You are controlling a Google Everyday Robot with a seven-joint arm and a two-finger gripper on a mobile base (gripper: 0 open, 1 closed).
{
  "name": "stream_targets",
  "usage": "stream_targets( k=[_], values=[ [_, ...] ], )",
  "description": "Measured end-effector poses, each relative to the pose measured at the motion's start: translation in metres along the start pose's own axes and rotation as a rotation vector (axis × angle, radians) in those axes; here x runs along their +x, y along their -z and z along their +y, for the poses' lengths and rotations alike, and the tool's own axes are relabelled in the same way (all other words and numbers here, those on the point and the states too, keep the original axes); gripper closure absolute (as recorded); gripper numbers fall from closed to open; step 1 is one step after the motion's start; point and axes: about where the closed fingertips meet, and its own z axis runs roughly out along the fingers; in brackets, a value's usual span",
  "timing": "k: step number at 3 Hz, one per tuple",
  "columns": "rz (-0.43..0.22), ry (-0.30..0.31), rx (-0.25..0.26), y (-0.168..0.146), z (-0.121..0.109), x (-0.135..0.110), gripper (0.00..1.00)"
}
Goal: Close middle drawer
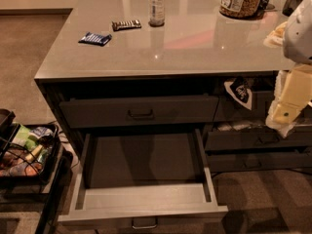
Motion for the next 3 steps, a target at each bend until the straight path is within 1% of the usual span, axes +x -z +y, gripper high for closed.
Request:
stream_targets(
  k=[1,2,3],
  values=[
    [0.000,0.000,0.000,0.000,0.000,0.000,0.00],
    [-0.019,0.016,0.035,-0.001,0.001,-0.003,0.00],
    [-0.100,0.063,0.076,-0.011,0.017,-0.002,0.00]
  ],
)
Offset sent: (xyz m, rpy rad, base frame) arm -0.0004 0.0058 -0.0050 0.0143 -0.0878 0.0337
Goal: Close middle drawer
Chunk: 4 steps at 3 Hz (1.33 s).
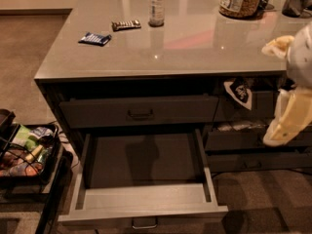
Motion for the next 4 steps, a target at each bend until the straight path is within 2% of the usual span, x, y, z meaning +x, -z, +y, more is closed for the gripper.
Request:
stream_targets(
  k=[1,2,3,4],
  values=[
    [-0.108,0.044,0.044,-0.021,0.032,0.002,0.00],
    [-0.207,0.054,0.081,-0.054,0.064,0.001,0.00],
    [-0.305,0.057,0.156,-0.088,0.072,-0.006,0.00],
    [-0.306,0.054,0.148,-0.101,0.077,-0.005,0.00]
  ],
)
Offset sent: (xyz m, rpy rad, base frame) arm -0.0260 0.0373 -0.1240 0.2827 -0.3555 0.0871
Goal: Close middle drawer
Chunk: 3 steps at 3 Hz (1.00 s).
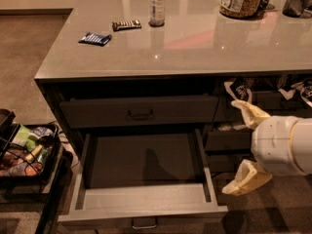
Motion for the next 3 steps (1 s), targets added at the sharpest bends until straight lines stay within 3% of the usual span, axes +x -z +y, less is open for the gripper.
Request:
stream_targets(
  k=[1,3],
  values=[
    [-0.005,0.002,-0.010,-0.026,0.022,0.009,0.00],
    [0.050,0.022,-0.064,-0.082,0.088,0.038,0.00]
  ],
)
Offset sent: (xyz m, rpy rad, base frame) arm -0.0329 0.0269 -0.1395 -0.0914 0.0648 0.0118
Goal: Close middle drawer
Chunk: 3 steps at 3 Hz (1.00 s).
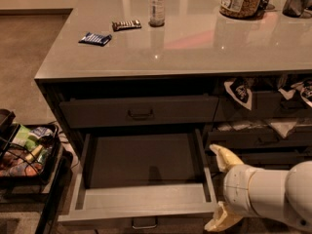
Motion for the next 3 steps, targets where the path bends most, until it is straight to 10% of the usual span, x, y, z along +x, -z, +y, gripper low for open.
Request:
stream_targets(
  k=[3],
  values=[
    [-0.050,0.003,-0.056,-0.0341,0.0219,0.0116,0.00]
  ],
)
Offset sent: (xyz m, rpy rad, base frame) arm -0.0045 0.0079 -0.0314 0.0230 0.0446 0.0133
